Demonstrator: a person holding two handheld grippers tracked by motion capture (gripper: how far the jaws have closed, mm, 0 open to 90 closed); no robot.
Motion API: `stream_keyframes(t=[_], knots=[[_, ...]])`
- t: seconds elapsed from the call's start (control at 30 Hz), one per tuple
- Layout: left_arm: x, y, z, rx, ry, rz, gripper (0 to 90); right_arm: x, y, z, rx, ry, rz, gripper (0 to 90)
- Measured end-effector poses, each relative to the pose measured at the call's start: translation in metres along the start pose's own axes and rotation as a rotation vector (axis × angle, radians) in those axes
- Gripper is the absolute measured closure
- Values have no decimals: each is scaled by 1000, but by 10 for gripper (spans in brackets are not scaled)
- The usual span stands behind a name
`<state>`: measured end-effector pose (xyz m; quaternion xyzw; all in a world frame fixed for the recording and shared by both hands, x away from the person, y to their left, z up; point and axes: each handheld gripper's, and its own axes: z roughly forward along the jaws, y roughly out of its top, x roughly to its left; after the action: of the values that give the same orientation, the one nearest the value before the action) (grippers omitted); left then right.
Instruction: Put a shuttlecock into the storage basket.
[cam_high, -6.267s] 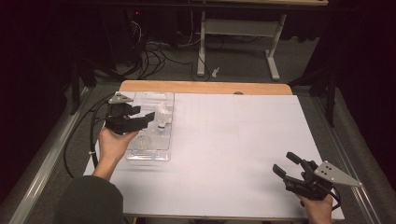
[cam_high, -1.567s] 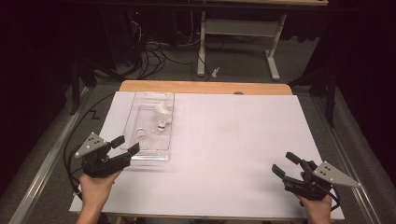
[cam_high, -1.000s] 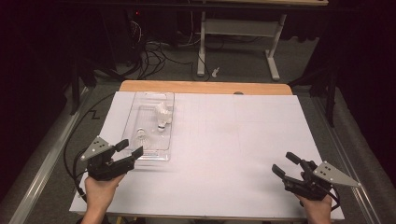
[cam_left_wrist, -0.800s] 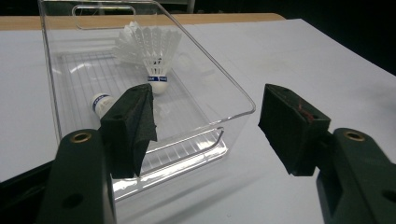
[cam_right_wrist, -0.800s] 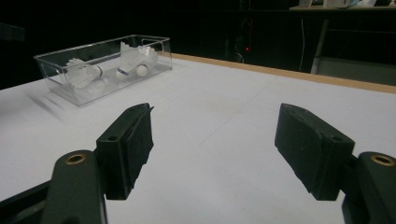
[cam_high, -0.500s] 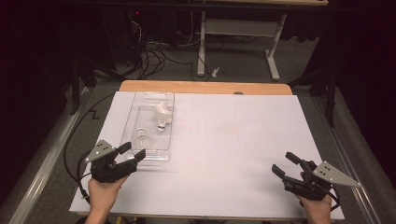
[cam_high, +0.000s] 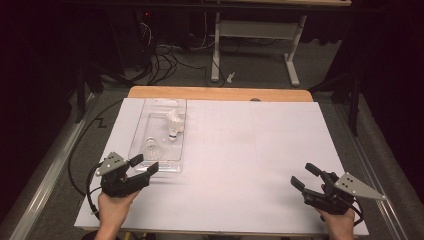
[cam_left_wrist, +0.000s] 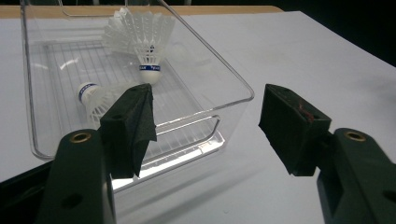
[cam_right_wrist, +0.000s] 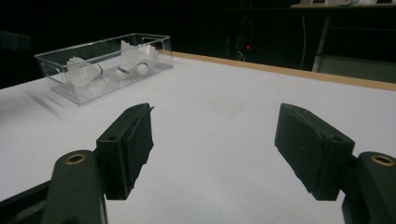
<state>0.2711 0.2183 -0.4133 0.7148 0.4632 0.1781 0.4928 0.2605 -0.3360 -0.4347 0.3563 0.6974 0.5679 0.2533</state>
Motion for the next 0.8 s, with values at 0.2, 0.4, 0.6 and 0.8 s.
stream_keyframes(t=[0.2,0.4,0.6,0.8], knots=[[0,-3,2,5,-2,-1,359,0,0,0,-1,0,1,278],[0,-6,4,4,-5,-8,359,0,0,0,0,1,0,278],[0,-9,5,2,-6,-13,358,0,0,0,-1,2,1,278],[1,-12,5,-4,-2,-11,357,0,0,0,-1,2,4,278]])
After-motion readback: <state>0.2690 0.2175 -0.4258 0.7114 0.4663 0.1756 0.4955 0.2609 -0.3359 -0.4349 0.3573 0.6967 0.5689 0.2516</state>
